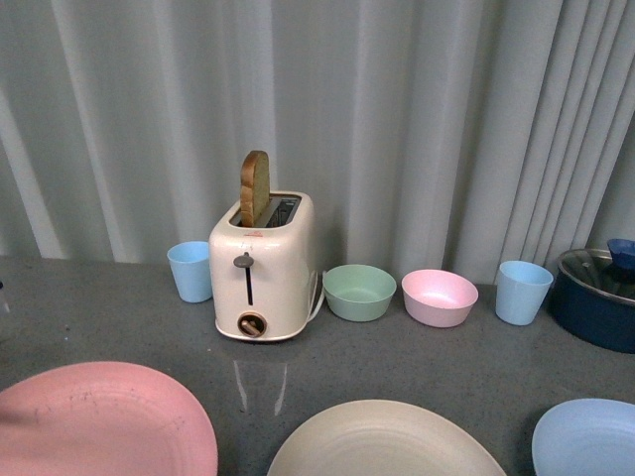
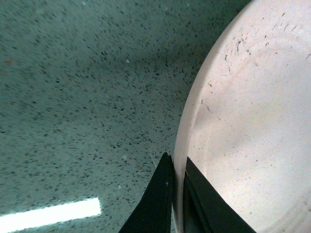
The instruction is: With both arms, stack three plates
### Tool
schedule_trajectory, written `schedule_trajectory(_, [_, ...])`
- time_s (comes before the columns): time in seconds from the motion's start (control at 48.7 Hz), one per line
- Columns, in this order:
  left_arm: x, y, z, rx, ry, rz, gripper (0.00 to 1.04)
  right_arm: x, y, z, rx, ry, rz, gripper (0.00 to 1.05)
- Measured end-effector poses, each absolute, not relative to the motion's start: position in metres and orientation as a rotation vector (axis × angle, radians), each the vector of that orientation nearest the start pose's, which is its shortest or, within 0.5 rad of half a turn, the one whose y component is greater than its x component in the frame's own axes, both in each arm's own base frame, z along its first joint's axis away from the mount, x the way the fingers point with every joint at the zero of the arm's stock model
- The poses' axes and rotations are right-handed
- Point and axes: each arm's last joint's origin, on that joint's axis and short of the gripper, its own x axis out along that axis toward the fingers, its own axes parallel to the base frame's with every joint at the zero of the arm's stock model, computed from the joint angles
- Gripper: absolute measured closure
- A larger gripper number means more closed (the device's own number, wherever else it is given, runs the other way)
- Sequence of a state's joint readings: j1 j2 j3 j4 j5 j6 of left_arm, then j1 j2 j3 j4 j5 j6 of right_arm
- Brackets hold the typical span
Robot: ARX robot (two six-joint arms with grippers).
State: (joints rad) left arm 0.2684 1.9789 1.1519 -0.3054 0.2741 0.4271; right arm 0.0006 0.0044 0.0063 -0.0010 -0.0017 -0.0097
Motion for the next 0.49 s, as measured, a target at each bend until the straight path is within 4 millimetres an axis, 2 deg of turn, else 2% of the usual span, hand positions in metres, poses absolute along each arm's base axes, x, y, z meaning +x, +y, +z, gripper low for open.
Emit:
schedule_trajectory(0.226, [0.366,0.085,0.160,0.097,1.040,-0.267,1.01,0.098,0.000,0.165,-0.010,-0.001,0.002,0.07])
schedule_trajectory(0.492, [0.366,0.049,0.189,0.077,1.043,-0.367,1.01,0.098,0.000,0.165,-0.010,-0.001,0.002,0.07])
